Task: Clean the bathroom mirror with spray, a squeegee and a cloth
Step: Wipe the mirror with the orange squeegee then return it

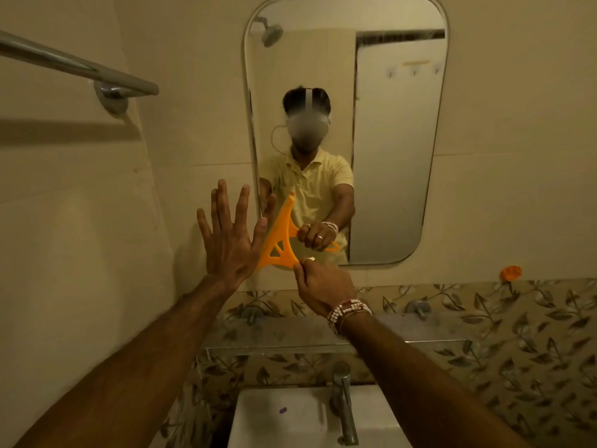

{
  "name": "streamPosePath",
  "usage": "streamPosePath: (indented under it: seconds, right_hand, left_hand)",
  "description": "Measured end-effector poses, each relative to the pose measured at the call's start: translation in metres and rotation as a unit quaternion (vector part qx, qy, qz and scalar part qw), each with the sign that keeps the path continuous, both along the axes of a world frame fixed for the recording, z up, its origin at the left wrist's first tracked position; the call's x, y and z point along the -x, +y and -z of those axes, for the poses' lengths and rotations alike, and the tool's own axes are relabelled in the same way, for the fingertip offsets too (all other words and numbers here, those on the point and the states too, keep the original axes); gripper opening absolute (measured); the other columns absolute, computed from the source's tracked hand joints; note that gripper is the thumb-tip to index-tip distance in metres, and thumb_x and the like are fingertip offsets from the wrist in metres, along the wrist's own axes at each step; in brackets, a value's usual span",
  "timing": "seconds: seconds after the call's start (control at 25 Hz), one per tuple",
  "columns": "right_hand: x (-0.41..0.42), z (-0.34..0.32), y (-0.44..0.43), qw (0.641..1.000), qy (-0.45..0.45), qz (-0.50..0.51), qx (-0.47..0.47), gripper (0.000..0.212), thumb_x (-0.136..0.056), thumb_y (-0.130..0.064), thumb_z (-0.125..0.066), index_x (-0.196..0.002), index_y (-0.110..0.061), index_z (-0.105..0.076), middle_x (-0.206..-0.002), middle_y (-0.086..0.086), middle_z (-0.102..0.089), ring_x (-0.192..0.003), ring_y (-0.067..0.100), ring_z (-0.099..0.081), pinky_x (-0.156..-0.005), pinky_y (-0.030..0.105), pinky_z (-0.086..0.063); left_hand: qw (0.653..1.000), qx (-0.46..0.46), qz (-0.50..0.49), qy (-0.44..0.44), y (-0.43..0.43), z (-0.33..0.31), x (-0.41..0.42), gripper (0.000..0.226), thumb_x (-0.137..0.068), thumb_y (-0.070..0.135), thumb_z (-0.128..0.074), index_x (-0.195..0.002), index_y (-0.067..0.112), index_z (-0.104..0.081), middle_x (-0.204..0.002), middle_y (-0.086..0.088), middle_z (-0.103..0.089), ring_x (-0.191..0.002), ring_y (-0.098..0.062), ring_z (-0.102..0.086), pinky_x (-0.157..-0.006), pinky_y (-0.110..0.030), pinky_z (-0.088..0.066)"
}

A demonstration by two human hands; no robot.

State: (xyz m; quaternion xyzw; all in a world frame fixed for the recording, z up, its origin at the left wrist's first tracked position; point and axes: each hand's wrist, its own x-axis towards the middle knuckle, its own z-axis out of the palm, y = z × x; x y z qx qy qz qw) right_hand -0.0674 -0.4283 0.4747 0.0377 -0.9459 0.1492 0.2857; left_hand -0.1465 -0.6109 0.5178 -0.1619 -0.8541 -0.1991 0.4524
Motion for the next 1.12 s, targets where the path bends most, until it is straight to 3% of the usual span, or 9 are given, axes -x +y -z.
streamPosePath:
  seconds: [0.32,0.52,0.64,0.8,1.0,1.12]
  right_hand:
    - [-0.025,0.021,0.098,0.991,-0.009,0.087,-0.100,0.047,-0.102,-0.053,-0.029,-0.087,-0.023,-0.063,-0.074,0.006,-0.064,-0.070,0.032,-0.063,-0.056,0.034,-0.031]
    - [-0.052,0.016,0.162,0.978,-0.040,0.161,-0.130,0.048,-0.102,-0.054,-0.028,-0.091,-0.025,-0.064,-0.061,-0.005,-0.043,-0.058,0.022,-0.047,-0.055,0.030,-0.031]
    - [-0.069,0.010,0.197,0.971,-0.044,0.195,-0.133,0.047,-0.102,-0.053,-0.028,-0.092,-0.026,-0.064,-0.059,-0.007,-0.041,-0.057,0.021,-0.046,-0.053,0.029,-0.031]
    - [-0.088,0.003,0.237,0.964,-0.054,0.225,-0.129,0.048,-0.102,-0.053,-0.027,-0.092,-0.026,-0.065,-0.065,-0.003,-0.054,-0.059,0.020,-0.055,-0.050,0.027,-0.035]
    - [-0.103,0.007,0.261,0.955,-0.061,0.271,-0.105,0.050,-0.102,-0.052,-0.028,-0.088,-0.024,-0.066,-0.059,-0.007,-0.041,-0.051,0.012,-0.039,-0.051,0.029,-0.032]
    - [-0.119,0.019,0.263,0.959,-0.041,0.272,-0.071,0.048,-0.103,-0.049,-0.029,-0.088,-0.022,-0.066,-0.061,-0.006,-0.041,-0.058,0.020,-0.047,-0.054,0.032,-0.034]
  left_hand:
    - [0.993,0.091,0.056,0.058,0.045,0.023,0.011,0.072,-0.106,0.061,-0.021,-0.168,0.025,-0.013,-0.176,-0.013,0.002,-0.163,-0.029,-0.001,-0.125,-0.067,-0.006]
    - [0.986,0.099,0.112,0.074,0.112,0.024,0.002,0.072,-0.105,0.062,-0.025,-0.167,0.027,-0.017,-0.176,-0.013,-0.003,-0.163,-0.032,-0.004,-0.125,-0.067,-0.006]
    - [0.982,0.105,0.137,0.073,0.143,0.029,-0.004,0.073,-0.104,0.060,-0.031,-0.168,0.028,-0.013,-0.176,-0.012,-0.001,-0.163,-0.032,-0.003,-0.125,-0.066,-0.005]
    - [0.981,0.110,0.146,0.065,0.166,0.033,-0.008,0.074,-0.104,0.062,-0.029,-0.167,0.027,-0.016,-0.176,-0.012,0.000,-0.163,-0.032,-0.001,-0.124,-0.069,-0.007]
    - [0.979,0.116,0.155,0.063,0.178,0.038,-0.007,0.074,-0.103,0.064,-0.027,-0.168,0.028,-0.015,-0.176,-0.011,0.001,-0.163,-0.032,0.000,-0.124,-0.070,-0.009]
    - [0.976,0.120,0.170,0.063,0.194,0.041,-0.013,0.074,-0.104,0.066,-0.022,-0.168,0.030,-0.010,-0.176,-0.014,-0.002,-0.163,-0.033,-0.002,-0.123,-0.070,-0.010]
